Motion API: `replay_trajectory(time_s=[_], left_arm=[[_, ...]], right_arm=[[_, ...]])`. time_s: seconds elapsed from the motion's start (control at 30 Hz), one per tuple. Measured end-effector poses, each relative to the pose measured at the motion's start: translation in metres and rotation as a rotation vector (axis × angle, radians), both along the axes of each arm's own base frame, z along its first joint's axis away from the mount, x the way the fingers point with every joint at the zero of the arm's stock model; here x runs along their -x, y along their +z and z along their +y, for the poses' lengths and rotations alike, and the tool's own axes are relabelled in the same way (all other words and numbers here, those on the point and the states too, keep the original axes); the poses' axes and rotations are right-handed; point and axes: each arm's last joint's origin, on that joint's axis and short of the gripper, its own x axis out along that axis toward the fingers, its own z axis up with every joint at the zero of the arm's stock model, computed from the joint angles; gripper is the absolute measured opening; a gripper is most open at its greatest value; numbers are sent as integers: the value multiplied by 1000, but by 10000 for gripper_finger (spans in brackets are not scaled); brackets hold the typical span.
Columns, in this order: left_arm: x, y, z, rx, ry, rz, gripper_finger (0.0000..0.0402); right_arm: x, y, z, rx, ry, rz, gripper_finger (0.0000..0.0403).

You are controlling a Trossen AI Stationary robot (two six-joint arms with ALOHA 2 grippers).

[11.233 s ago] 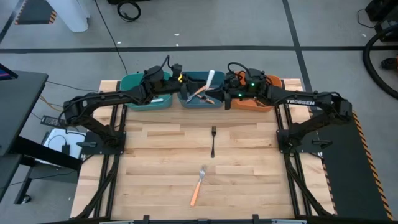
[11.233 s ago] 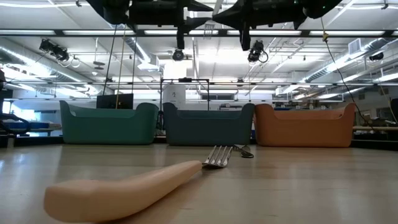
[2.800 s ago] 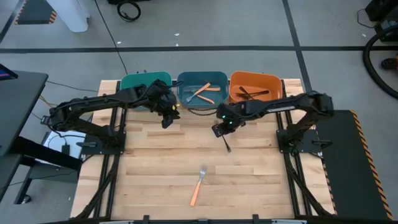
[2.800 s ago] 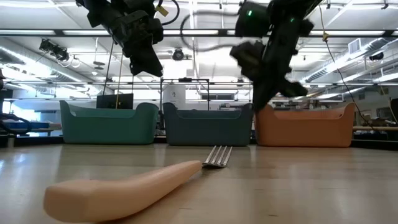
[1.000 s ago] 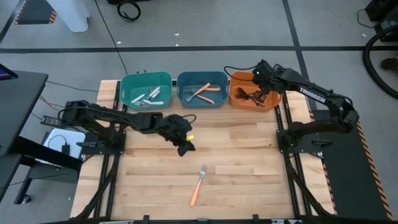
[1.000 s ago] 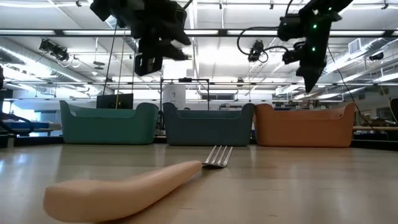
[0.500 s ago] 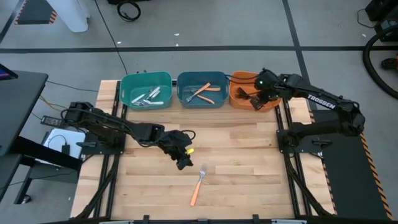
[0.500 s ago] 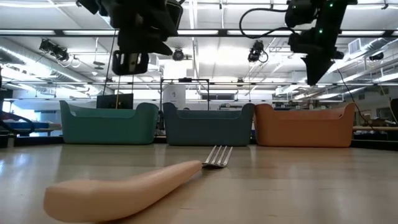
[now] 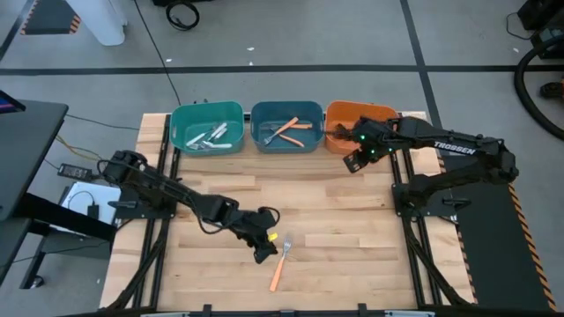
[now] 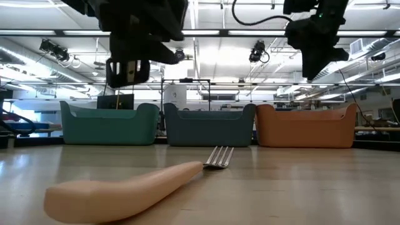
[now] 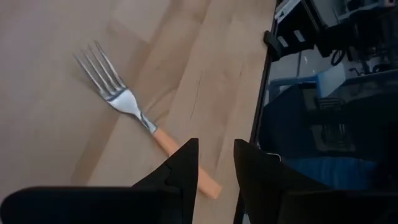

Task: Sort silverware by color (type)
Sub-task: Put the orange fork into the blue bin

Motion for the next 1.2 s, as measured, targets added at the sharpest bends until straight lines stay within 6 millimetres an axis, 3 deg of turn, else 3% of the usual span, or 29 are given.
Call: replay_trajectory(time_s=[0.33, 0.67, 0.9, 1.2], left_arm=[[-11, -40, -14, 3, 33, 70, 110], [-12, -46, -19, 0, 20, 56, 110], [-13, -14, -18, -1, -28, -117, 110], [7, 52, 9, -40, -24, -297, 110]], right_arm=[[-25, 8, 32, 10, 134, -184, 97], [-47, 22, 50, 13, 241, -435, 97], [-86, 15, 82, -122, 499, -583, 97], [-132, -17, 124, 42, 861, -653, 97]])
